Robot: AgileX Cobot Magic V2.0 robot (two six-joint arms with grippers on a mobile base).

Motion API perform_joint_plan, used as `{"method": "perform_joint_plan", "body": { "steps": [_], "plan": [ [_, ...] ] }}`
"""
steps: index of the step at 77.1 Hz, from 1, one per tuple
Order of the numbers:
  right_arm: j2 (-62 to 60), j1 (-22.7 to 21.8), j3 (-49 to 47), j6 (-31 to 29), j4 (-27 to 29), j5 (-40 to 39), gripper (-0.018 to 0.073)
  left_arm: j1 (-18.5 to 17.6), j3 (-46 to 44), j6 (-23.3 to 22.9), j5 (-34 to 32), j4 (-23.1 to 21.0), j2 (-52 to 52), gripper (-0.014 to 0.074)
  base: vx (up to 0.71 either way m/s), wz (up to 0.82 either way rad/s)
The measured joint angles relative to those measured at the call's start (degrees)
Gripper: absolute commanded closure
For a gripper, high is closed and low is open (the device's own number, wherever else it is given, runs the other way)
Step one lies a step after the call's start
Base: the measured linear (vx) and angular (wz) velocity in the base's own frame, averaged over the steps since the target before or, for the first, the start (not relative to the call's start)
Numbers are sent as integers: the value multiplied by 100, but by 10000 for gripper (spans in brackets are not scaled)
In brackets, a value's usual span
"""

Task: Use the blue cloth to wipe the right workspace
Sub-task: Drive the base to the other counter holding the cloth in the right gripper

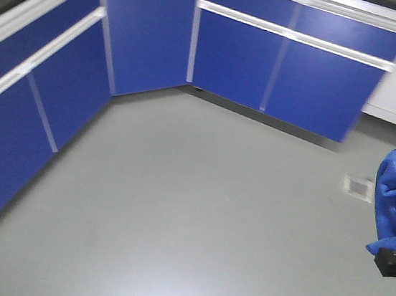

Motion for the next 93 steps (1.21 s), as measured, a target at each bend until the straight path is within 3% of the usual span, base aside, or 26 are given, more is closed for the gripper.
{"method": "perform_joint_plan", "body": {
  "steps": [42, 93],
  "plan": [
    [0, 0, 0, 0, 0, 0, 557, 0, 0, 0, 0, 0, 0, 603, -17, -68],
    [0, 0, 0, 0, 0, 0, 557, 0, 0, 0, 0, 0, 0, 603, -6, -44]
  ]
}}
